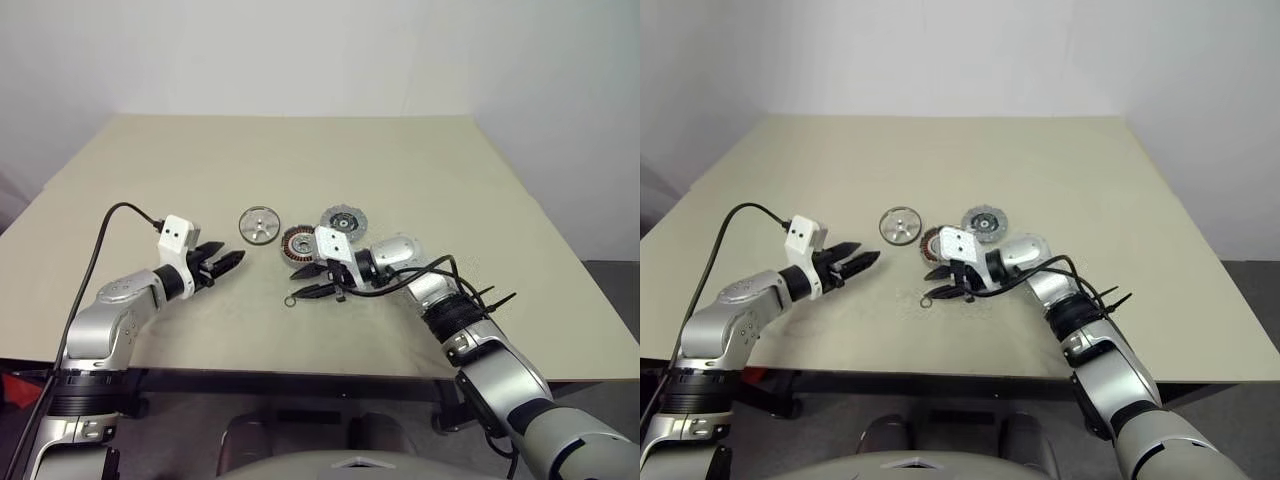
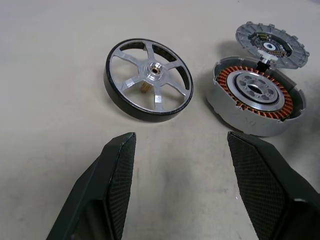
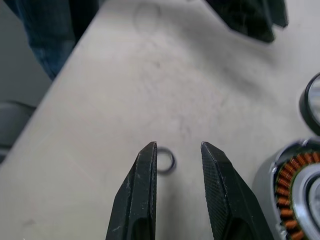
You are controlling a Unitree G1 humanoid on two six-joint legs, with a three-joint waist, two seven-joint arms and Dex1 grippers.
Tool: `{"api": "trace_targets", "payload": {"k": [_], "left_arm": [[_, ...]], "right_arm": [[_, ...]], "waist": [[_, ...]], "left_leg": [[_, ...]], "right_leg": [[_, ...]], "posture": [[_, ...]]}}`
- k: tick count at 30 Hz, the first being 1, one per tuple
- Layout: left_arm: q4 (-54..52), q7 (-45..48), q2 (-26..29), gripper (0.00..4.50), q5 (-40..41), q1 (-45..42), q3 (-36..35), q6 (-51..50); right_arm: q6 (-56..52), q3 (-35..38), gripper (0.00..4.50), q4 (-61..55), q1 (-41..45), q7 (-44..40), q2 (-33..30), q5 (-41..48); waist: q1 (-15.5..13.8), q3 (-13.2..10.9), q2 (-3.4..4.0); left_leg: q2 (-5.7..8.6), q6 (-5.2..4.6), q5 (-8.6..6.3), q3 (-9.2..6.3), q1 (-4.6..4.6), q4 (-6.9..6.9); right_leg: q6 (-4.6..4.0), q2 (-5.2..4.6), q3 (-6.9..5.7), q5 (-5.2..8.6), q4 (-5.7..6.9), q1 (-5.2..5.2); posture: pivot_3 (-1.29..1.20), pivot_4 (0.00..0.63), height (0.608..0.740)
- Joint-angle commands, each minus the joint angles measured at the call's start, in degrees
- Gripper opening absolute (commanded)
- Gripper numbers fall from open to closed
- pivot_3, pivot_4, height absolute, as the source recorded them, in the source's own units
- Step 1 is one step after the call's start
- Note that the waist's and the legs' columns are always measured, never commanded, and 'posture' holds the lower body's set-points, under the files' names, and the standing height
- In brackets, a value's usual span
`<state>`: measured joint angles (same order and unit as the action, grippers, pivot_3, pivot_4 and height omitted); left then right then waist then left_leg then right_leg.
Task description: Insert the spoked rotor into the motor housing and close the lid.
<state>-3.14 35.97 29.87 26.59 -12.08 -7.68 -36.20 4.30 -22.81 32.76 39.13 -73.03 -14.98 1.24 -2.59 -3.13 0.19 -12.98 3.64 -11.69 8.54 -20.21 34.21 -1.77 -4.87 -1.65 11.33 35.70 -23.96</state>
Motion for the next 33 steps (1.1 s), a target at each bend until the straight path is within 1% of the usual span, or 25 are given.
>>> {"api": "trace_targets", "payload": {"k": [1, 5, 8, 12, 33], "left_arm": [[-2.12, 0.23, 1.06, 3.09, 0.35, -0.78, -1.36, 0.15], [-2.0, 0.22, 1.17, 3.09, 0.34, -0.91, -1.32, 0.21], [-1.96, 0.18, 1.17, 3.09, 0.33, -0.88, -1.29, 0.21], [-1.78, 0.16, 1.12, 3.09, 0.32, -0.8, -1.29, 0.25], [-3.16, 0.09, 1.89, 3.09, 0.53, -0.11, -1.85, -0.53]], "right_arm": [[2.69, 0.1, 1.55, 0.3, 0.64, 0.28, -0.05, -0.78], [3.46, 0.27, 1.55, -0.38, -0.2, -0.79, -0.78, -0.88], [1.64, 0.12, 1.55, -3.36, -1.4, -4.9, -2.41, 0.79], [0.43, 0.05, 1.55, -4.78, -2.15, -7.8, -3.2, 1.51], [7.22, 0.4, 1.55, 7.35, 1.4, -4.03, 2.37, -1.51]], "waist": [[0.01, 0.0, 0.0], [0.01, 0.0, 0.0], [-0.1, 0.0, 0.0], [-0.05, 0.0, -0.01], [0.12, 0.0, -0.01]], "left_leg": [[0.0, 0.0, 0.0, 0.0, 0.0, 0.0], [0.0, 0.0, 0.0, 0.0, 0.01, 0.0], [0.0, 0.0, 0.0, 0.0, 0.0, 0.0], [0.0, -0.01, 0.0, 0.0, 0.0, 0.0], [-0.01, 0.0, 0.0, 0.0, 0.02, -0.01]], "right_leg": [[0.0, 0.0, 0.0, 0.0, 0.0, 0.0], [0.0, 0.0, 0.0, 0.0, 0.0, 0.0], [0.0, 0.0, 0.0, 0.0, 0.0, 0.01], [0.0, 0.0, 0.0, 0.0, 0.0, 0.0], [0.0, 0.01, 0.0, 0.0, 0.0, 0.0]], "posture": [[0.0, 0.0, 0.74], [0.0, 0.0, 0.74], [0.0, 0.0, 0.74], [0.0, 0.0, 0.74], [0.0, 0.0, 0.74]]}}
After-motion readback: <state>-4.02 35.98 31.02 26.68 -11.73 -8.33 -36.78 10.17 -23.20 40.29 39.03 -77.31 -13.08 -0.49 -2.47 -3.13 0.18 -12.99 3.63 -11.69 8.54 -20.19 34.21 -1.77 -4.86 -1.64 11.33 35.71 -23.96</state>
